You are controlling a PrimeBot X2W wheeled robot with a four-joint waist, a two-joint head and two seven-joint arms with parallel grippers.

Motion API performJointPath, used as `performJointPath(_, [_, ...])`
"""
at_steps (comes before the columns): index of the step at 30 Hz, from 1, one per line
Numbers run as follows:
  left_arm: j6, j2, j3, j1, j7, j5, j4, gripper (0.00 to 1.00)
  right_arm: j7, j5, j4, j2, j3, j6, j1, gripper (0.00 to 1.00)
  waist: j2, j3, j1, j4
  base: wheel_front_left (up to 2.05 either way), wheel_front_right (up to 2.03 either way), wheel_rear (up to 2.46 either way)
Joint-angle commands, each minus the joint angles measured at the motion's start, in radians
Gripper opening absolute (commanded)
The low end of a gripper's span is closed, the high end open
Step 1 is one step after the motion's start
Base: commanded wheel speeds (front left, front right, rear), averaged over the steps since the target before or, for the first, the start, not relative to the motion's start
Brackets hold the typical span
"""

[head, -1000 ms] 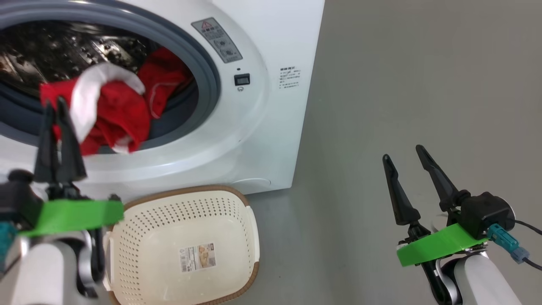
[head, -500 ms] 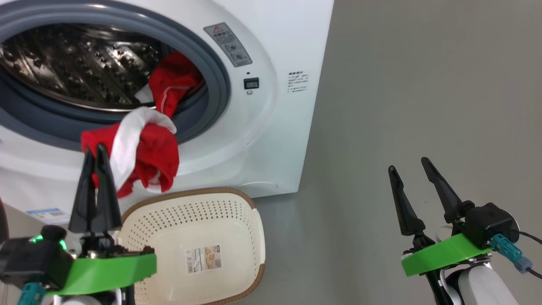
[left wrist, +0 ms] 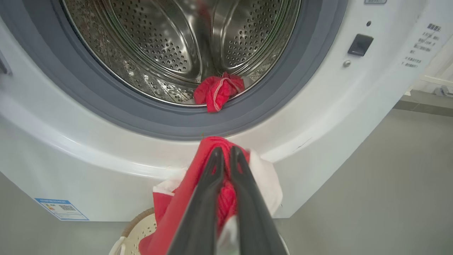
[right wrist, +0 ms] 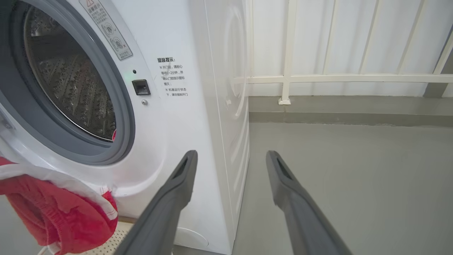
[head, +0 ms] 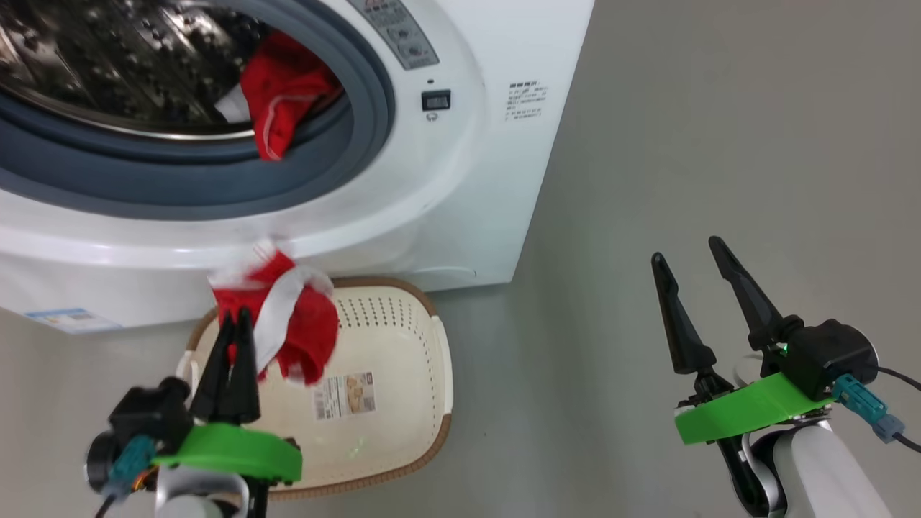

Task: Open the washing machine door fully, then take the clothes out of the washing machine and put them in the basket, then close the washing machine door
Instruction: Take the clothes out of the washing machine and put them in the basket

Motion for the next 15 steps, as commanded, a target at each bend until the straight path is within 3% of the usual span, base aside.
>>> performJointPath(1, [-0.007,0.009,0.027,-0.051,-0.009,-0.008,0.015,0.0,-0.006,0.009,-0.027,0.0,0.021,0.007,-0.023,1.0,-0.0001,0.042,0.0,-0.004,0.0,0.0,0.0])
performJointPath(12, [-0.06,0.008,0.002,-0.247,-0.027,-0.037,0.456,0.0,-0.006,0.025,-0.035,0.0,0.019,0.007,-0.075,1.0,-0.0001,0.141,0.0,-0.036,0.0,0.0,0.0])
performJointPath(15, [-0.082,0.011,0.0,-0.338,-0.009,-0.052,0.635,0.0,-0.006,0.025,-0.035,0.0,0.019,0.007,-0.086,1.0,-0.0001,0.171,0.0,-0.046,0.0,0.0,0.0])
